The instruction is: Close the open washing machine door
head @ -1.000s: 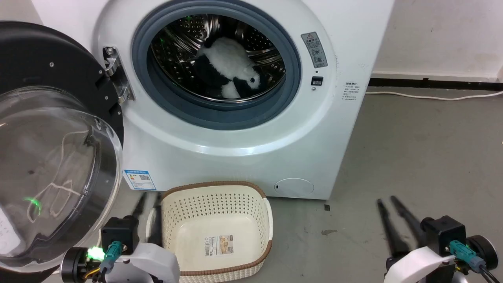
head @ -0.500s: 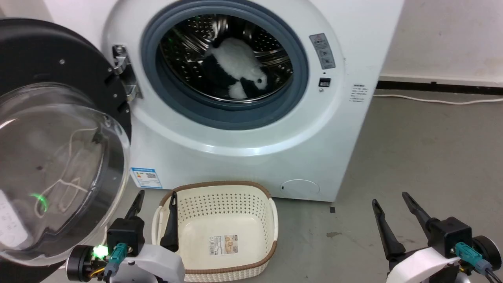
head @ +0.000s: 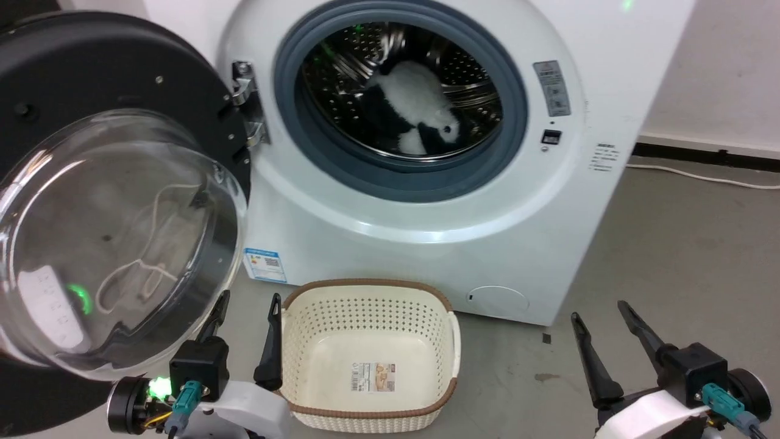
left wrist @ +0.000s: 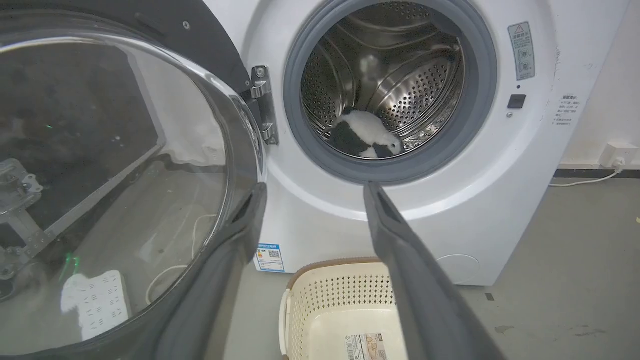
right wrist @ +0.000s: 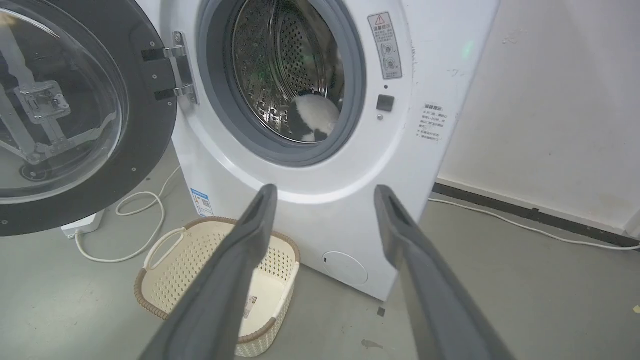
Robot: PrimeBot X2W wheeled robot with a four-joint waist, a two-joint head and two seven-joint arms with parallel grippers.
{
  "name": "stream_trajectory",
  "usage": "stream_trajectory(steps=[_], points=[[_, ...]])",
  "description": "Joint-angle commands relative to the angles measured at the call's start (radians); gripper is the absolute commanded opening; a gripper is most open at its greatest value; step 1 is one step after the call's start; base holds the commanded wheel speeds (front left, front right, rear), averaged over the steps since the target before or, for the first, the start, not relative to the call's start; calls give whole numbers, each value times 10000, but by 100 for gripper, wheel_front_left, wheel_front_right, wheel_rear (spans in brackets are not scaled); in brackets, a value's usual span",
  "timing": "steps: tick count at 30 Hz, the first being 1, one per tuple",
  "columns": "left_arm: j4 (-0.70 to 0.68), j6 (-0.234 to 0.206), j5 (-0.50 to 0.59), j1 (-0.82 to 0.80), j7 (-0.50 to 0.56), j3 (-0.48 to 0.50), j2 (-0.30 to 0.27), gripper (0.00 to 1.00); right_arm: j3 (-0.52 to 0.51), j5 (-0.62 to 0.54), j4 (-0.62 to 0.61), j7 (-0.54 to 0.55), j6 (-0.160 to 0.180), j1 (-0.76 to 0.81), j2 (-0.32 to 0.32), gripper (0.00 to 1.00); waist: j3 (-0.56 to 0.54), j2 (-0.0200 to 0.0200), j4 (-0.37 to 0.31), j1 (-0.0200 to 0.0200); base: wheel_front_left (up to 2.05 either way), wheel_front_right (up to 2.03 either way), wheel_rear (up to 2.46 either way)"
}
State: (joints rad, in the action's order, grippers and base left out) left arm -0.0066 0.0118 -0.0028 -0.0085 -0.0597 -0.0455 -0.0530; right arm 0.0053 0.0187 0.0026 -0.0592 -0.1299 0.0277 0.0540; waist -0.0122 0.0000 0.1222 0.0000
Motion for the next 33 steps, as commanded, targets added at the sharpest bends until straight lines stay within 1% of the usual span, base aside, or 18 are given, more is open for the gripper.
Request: stream_trajectory(steps=[1, 15, 33], points=[[-81, 6, -36, 133, -103, -24, -37, 100, 50, 48, 7, -117, -2, -13, -10, 100, 37, 0, 121, 0, 0, 0, 0], [-469, -150, -28, 325, -395, -71, -58, 100, 583, 13, 312, -408, -3, -433, -14, 100, 192, 0, 800, 0, -2, -2, -2], [-692, -284, 8, 487, -771, -416, -86, 100, 945, 103, 512, -782, -4, -551, 41, 100, 176, 0, 1537, 0, -6, -6, -6]])
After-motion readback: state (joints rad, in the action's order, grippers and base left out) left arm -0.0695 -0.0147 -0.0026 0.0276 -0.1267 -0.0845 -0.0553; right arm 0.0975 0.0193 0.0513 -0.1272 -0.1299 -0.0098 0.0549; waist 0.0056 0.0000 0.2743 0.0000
